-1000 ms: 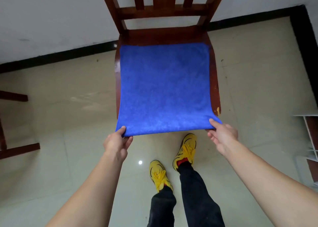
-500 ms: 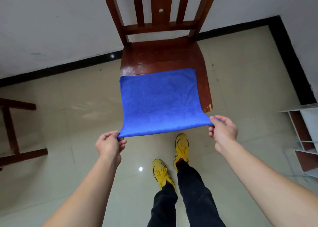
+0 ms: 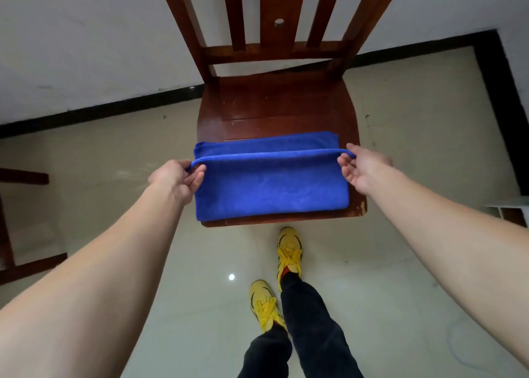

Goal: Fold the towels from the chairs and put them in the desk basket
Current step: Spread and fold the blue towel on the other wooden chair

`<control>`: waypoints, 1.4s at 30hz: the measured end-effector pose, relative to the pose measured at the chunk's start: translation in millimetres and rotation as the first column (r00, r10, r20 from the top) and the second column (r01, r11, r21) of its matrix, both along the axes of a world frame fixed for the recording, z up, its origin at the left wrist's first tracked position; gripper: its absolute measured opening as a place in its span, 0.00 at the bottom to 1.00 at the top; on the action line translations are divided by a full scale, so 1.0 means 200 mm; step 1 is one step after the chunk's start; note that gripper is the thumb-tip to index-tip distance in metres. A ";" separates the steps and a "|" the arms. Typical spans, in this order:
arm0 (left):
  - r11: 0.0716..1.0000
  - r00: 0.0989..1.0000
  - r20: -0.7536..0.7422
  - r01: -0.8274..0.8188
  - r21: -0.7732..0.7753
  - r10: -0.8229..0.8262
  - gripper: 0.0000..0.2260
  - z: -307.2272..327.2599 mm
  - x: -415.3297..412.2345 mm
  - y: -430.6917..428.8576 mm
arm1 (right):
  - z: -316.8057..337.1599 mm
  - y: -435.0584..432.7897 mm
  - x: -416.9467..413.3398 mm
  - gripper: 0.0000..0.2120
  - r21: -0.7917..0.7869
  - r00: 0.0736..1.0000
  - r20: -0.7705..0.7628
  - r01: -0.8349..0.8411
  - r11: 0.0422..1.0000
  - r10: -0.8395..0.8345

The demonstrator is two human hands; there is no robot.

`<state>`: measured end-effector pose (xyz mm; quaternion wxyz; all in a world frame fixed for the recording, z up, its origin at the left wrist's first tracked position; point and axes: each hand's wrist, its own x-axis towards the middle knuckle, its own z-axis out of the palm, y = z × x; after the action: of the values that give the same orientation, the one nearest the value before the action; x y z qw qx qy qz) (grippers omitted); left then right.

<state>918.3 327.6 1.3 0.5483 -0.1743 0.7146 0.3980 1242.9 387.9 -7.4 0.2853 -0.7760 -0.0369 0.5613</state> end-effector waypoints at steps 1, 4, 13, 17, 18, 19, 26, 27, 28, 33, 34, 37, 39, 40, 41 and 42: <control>1.000 1.000 0.005 0.001 -0.014 -0.001 0.07 -0.03 0.00 0.05 | -0.03 0.04 -0.01 0.06 -0.012 1.000 -0.013 -0.011 1.000 0.010; 0.999 1.000 -0.001 0.000 -0.040 0.000 0.10 -0.12 -0.01 0.16 | -0.12 0.15 -0.02 0.07 -0.031 0.998 -0.060 -0.029 0.999 0.027; 0.973 0.807 -0.548 0.216 -0.076 -0.221 0.13 -0.24 0.02 0.22 | -0.23 0.24 -0.06 0.10 0.159 0.888 0.386 -0.332 0.930 0.251; 0.472 -0.016 -0.828 0.815 -0.335 -0.560 0.12 -0.26 0.20 0.10 | -0.26 0.05 -0.22 0.14 0.086 0.206 0.814 -0.968 0.237 0.544; 0.315 -0.168 -0.815 0.864 -0.392 -0.555 0.14 -0.31 0.24 0.07 | -0.29 0.01 -0.27 0.16 0.033 0.086 0.809 -0.994 0.101 0.581; 0.191 -0.304 -0.781 0.863 -0.468 -0.545 0.16 -0.36 0.27 0.04 | -0.34 -0.02 -0.30 0.19 -0.041 -0.036 0.803 -0.999 -0.005 0.595; -0.007 -0.584 -0.547 0.687 -0.727 -0.600 0.29 -0.53 0.10 -0.02 | -0.52 0.06 0.04 0.27 -0.448 -0.489 0.731 -0.870 -0.206 0.476; 0.002 -0.576 -0.539 0.683 -0.731 -0.614 0.29 -0.52 0.10 -0.01 | -0.51 0.06 0.08 0.27 -0.474 -0.488 0.714 -0.865 -0.167 0.502; 0.024 -0.563 -0.542 0.679 -0.733 -0.624 0.28 -0.51 0.11 -0.02 | -0.50 0.06 0.08 0.27 -0.482 -0.468 0.710 -0.868 -0.123 0.527; 0.067 -0.553 -0.639 0.726 -0.685 -0.535 0.23 -0.45 0.31 -0.16 | -0.41 -0.16 -0.05 0.26 -0.334 -0.330 0.810 -0.939 -0.080 0.486; 0.055 -0.547 -0.641 0.736 -0.674 -0.538 0.23 -0.45 0.35 -0.20 | -0.40 -0.22 -0.10 0.26 -0.302 -0.313 0.826 -0.948 -0.102 0.468; 0.100 -0.507 -0.637 0.732 -0.674 -0.581 0.22 -0.50 0.41 -0.27 | -0.42 -0.32 -0.28 0.26 -0.243 -0.265 0.846 -0.964 -0.109 0.462; 0.137 -0.504 -0.644 0.717 -0.683 -0.576 0.22 -0.54 0.41 -0.29 | -0.47 -0.33 -0.33 0.26 -0.256 -0.261 0.837 -0.964 -0.078 0.481; 0.141 -0.515 -0.646 0.711 -0.689 -0.564 0.23 -0.56 0.40 -0.30 | -0.49 -0.33 -0.31 0.27 -0.280 -0.281 0.830 -0.957 -0.075 0.482; 0.136 -0.526 -0.643 0.706 -0.695 -0.556 0.23 -0.58 0.39 -0.31 | -0.52 -0.34 -0.27 0.28 -0.303 -0.306 0.824 -0.949 -0.086 0.477; 0.125 -0.537 -0.635 0.701 -0.702 -0.555 0.24 -0.58 0.38 -0.31 | -0.54 -0.36 -0.20 0.28 -0.321 -0.333 0.820 -0.941 -0.107 0.465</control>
<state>995.0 264.9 -114.8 0.1208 0.6523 0.7478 -0.0254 1202.0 316.1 -114.6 -0.0465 -0.5342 -0.8331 0.1358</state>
